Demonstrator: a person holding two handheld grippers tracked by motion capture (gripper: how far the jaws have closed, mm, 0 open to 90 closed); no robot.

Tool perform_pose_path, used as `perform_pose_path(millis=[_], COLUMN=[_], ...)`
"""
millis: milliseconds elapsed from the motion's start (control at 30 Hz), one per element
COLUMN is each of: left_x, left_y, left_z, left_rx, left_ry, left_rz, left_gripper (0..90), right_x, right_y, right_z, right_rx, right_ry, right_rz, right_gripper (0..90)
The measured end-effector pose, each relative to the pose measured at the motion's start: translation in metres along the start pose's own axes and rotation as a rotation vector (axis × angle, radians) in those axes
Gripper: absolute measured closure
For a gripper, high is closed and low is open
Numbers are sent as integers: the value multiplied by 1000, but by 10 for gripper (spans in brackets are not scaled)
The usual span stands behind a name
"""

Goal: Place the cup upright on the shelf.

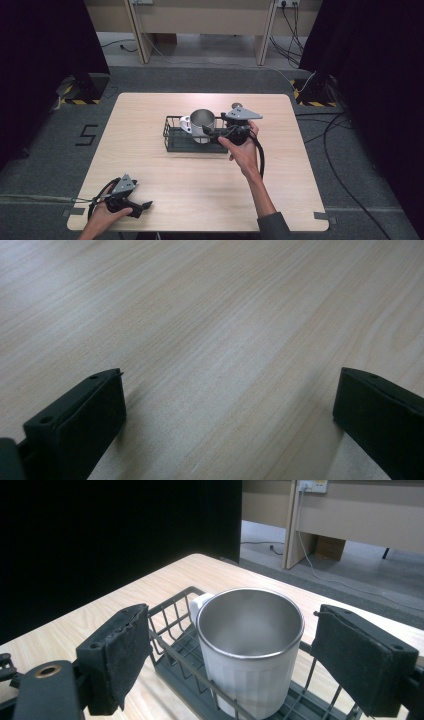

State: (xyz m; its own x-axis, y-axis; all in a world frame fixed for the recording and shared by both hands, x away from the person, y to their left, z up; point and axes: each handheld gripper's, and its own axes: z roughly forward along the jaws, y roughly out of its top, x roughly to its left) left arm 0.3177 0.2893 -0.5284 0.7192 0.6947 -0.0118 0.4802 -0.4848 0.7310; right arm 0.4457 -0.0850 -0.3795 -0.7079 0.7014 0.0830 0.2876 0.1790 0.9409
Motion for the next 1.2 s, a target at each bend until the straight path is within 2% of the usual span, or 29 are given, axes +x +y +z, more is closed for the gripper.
perform_pose_path(millis=[1200], left_x=[0], left_y=[0], left_z=[0], left_rx=[-2], left_ry=[0], left_rz=[0], left_gripper=[0], right_x=[6], right_y=[-40], right_z=[-35], right_rx=[-8], right_ry=[26], right_rz=[27], right_gripper=[156])
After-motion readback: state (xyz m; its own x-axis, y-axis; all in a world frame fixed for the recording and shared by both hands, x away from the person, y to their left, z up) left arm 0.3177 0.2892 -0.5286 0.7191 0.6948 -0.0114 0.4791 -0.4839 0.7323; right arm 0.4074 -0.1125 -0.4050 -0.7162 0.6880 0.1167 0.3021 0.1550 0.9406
